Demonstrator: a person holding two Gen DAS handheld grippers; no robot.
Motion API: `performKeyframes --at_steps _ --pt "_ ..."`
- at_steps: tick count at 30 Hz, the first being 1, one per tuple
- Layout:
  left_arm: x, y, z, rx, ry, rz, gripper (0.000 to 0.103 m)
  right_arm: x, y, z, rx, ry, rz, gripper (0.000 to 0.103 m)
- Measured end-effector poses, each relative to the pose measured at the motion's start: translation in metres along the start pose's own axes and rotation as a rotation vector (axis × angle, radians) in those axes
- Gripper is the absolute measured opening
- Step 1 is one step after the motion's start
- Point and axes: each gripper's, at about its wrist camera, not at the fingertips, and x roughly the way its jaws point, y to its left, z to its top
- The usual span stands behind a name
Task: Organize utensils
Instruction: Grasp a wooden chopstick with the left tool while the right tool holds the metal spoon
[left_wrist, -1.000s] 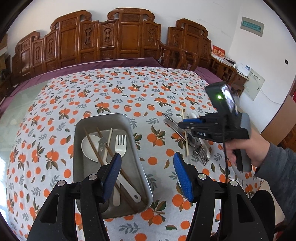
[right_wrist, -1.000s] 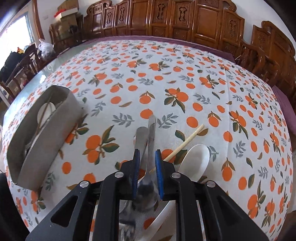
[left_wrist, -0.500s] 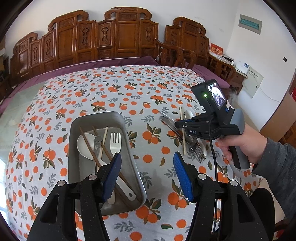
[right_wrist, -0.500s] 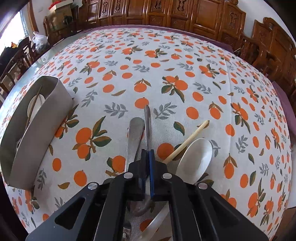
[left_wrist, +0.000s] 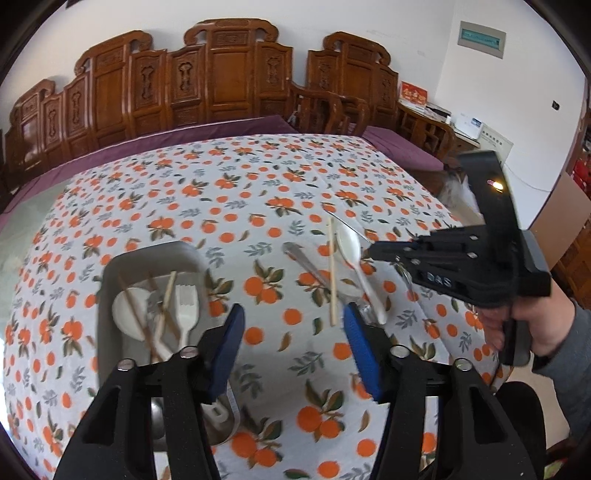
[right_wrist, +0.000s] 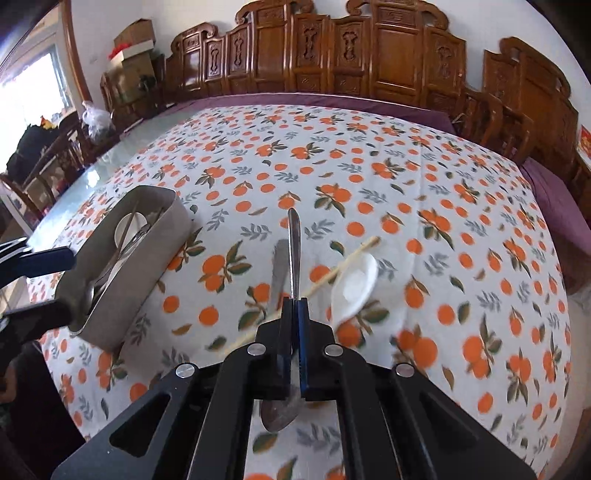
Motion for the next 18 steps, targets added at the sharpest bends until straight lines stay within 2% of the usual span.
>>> performKeyframes --at_steps 9,18 --pt "0.051 -0.022 0.001 0.024 0.061 -0.042 0.032 -0.020 -0.018 -0.038 0.031 -0.007 -0.007 0.004" --pt "0.098 -0.030 0.008 -0.009 0.113 -0.091 0.026 -0.025 -0.028 -0.059 0.055 -0.010 -0.002 0.004"
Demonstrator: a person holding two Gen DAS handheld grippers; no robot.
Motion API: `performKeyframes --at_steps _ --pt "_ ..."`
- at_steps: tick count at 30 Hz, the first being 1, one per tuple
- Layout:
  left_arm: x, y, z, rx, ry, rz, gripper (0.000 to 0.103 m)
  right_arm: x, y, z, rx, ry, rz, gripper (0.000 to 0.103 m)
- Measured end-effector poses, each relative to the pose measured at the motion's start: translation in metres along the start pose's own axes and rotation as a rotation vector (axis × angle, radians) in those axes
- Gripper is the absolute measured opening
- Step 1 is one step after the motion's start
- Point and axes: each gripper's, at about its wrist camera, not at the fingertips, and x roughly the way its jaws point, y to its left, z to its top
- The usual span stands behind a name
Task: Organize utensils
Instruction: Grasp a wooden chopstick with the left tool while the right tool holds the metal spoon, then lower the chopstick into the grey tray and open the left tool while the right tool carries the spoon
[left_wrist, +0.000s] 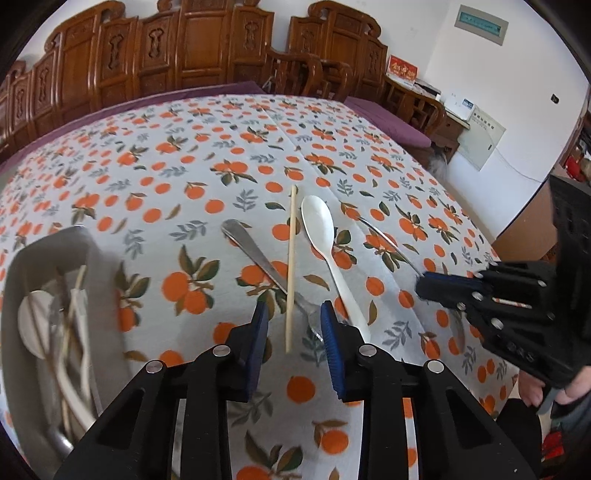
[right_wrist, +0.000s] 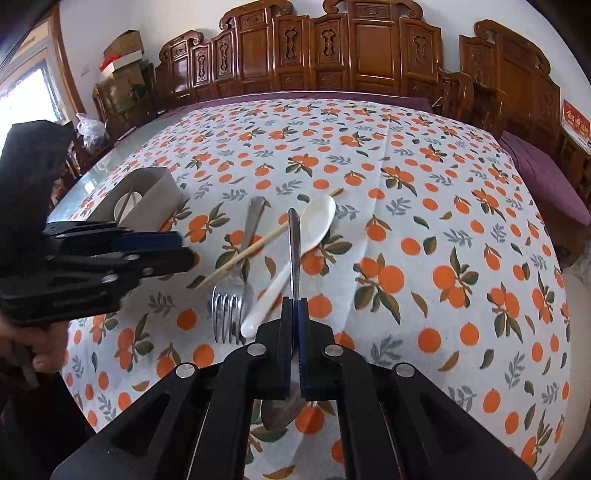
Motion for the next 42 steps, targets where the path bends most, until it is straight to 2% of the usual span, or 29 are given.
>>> performKeyframes --at_steps 4,15,16,17,20,26,42 --pt "0.019 -0.001 0.003 0.018 0.034 0.031 0.019 0.000 -0.005 -0.005 0.012 0.001 0.006 0.004" --pt "0.040 0.007 -0.004 0.014 0.088 0.070 0.016 0.002 -0.002 -0.010 0.014 0.004 0.025 0.004" --pt "0.040 0.007 -0.004 0.015 0.088 0.072 0.014 0.001 -0.002 -0.010 0.014 0.003 0.027 0.004" --pt "0.041 0.008 -0.003 0.013 0.092 0.070 0.006 0.001 -0.001 -0.009 0.013 0.003 0.028 0.004" --pt "0.038 0.008 -0.004 0.011 0.091 0.063 0.004 0.000 0.002 -0.009 0.010 0.002 0.029 0.004" --pt "0.016 0.003 -0.005 0.040 0.062 0.071 0.004 -0.006 0.010 -0.007 0.003 -0.008 0.025 0.004" --pt "-0.095 0.013 -0.030 0.027 -0.067 0.078 0.004 -0.032 0.060 0.005 -0.045 -0.054 0.030 0.004"
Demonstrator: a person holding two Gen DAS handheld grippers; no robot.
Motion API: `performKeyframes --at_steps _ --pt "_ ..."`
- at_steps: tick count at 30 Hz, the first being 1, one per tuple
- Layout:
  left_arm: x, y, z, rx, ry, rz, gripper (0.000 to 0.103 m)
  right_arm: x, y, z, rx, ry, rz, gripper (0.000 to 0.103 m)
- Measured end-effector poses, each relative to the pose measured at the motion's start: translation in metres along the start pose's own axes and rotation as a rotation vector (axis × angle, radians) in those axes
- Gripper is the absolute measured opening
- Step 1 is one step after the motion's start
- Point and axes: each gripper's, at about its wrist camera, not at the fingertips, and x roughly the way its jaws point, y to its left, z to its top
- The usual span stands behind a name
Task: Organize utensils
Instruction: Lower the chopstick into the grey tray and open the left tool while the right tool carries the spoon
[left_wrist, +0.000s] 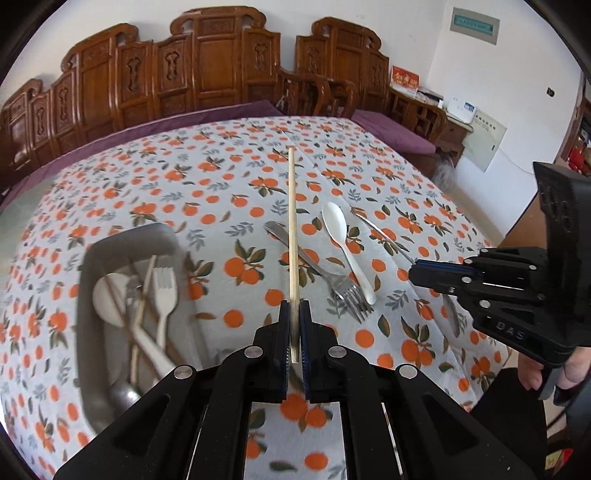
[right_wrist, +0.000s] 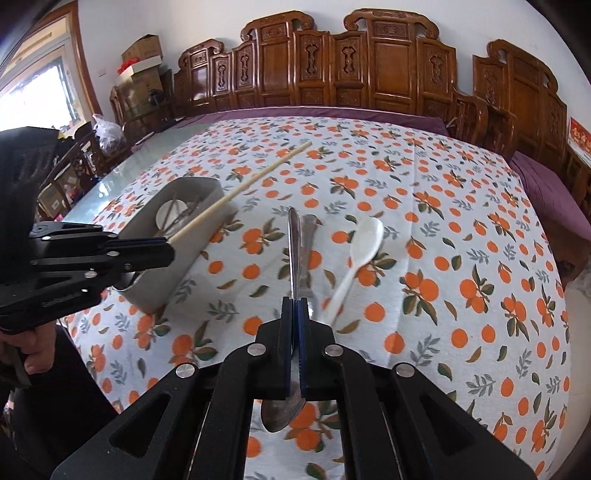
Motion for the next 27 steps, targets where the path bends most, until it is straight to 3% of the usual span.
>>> performKeyframes --at_steps 14,27 --pt "-0.058 0.050 -0.022 -0.033 -0.042 0.065 0.004 0.001 0.047 0.012 -0.032 -0.001 0.026 0.004" --pt "-0.043 0.100 -0.059 -0.088 0.055 0.111 0.004 0.013 0.069 0.012 -0.052 0.030 0.030 0.004"
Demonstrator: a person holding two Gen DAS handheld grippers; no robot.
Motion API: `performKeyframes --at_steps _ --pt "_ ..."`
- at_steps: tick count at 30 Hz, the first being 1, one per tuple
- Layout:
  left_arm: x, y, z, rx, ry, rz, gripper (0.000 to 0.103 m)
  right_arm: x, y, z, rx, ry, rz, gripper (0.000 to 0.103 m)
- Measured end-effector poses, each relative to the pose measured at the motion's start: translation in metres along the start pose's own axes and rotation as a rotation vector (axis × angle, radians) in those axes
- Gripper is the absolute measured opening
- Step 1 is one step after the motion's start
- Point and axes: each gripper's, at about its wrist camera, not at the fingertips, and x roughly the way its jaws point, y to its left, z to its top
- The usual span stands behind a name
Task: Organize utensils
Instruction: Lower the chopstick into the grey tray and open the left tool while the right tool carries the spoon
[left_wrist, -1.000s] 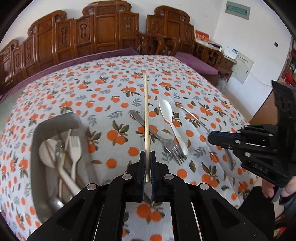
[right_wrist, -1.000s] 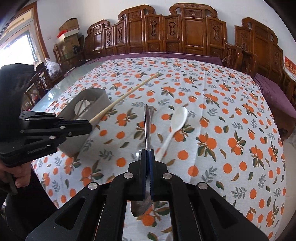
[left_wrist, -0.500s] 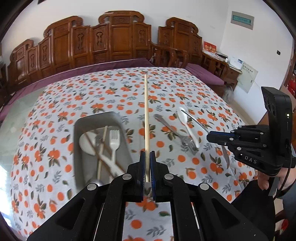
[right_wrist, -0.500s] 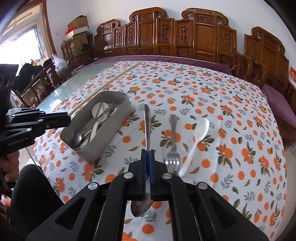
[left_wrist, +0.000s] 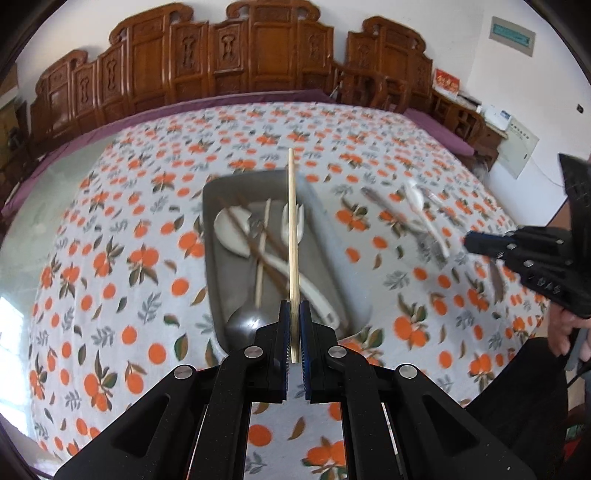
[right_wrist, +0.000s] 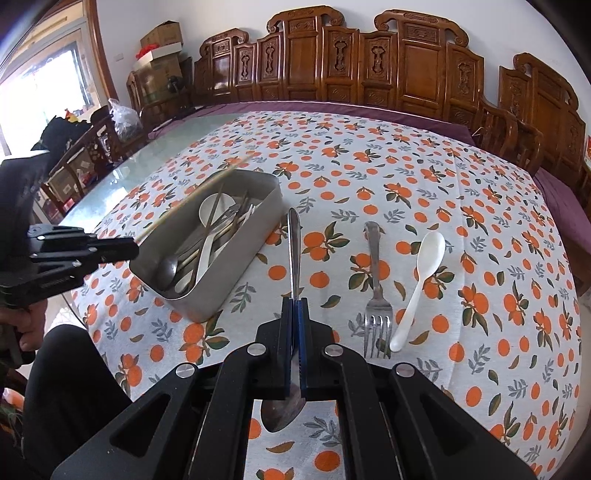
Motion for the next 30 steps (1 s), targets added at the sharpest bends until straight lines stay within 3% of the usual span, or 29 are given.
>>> performKeyframes --at_steps 18,30 --pt "0.037 0.002 0.003 -0.004 0.078 0.012 0.004 0.004 -0.003 0.000 0.008 0.018 -0.008 0.004" --pt "0.032 0.017 0.011 -0.043 0.050 0.015 0.004 0.011 0.017 0.009 -0.005 0.017 0.020 0.004"
